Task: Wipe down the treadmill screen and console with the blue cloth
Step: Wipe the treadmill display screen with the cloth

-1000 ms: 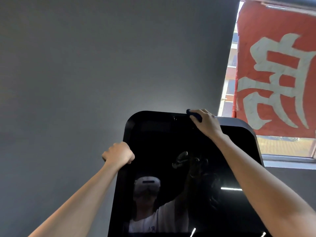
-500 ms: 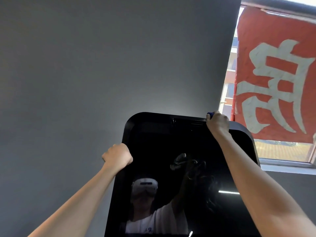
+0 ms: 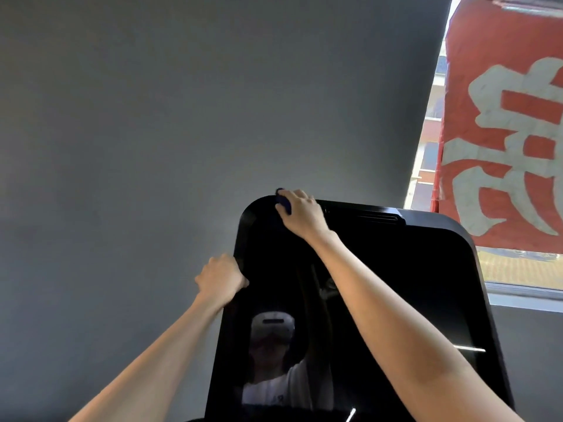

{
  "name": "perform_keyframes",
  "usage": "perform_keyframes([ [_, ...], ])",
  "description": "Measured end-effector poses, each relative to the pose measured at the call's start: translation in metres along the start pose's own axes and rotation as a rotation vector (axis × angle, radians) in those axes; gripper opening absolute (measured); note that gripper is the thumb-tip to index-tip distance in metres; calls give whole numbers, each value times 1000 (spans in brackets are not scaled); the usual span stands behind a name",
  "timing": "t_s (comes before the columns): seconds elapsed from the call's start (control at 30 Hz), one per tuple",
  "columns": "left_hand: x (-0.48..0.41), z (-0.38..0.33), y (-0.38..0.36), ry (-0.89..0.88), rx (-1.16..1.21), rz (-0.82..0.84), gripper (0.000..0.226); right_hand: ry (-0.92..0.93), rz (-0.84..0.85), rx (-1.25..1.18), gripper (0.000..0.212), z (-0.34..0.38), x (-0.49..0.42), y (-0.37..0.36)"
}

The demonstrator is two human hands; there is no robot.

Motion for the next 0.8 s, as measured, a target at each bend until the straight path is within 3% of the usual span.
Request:
perform_keyframes([
  [0.1, 1, 11, -1, 5, 74, 3, 35, 146, 14, 41, 46, 11, 3, -13],
  [0.23, 3, 11, -4, -39, 112, 5, 36, -75, 51, 21, 42, -3, -15, -8],
  [0.27, 3, 12, -5, -38, 142, 35, 38, -60, 32, 39, 40, 6, -14, -10],
  [0.33, 4, 16, -5, -41, 208, 95, 34, 172, 38, 47, 38, 39, 0, -23],
  [0.47, 8, 32, -8, -18, 213, 183, 21, 670, 261, 78, 30, 92, 57, -65],
  [0.5, 8, 37, -8, -7, 171, 187, 9, 750, 314, 106, 30, 96, 69, -71],
  [0.6, 13, 58, -10, 63, 115, 213, 8, 894, 348, 180, 35, 95, 79, -71],
  [0.63, 12, 62, -10, 68, 127, 211, 7, 876, 295, 194, 37, 92, 70, -67],
  [0.7, 15, 65, -15, 92, 174, 231, 20, 648, 126, 109, 42, 79, 42, -49],
  [0.77, 19, 62, -19, 74, 173, 243, 6, 397, -2, -9, 46, 66, 32, -36],
  [0.8, 20, 61, -22, 72, 164, 249, 7, 407, 3, -25, 45, 66, 41, -39],
])
Point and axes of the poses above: each hand's wrist, its own x-axis away from the middle knuckle, its own y-axis out of the back of the hand, z = x × y, the point moved 7 cm from there along -x, towards the middle knuckle
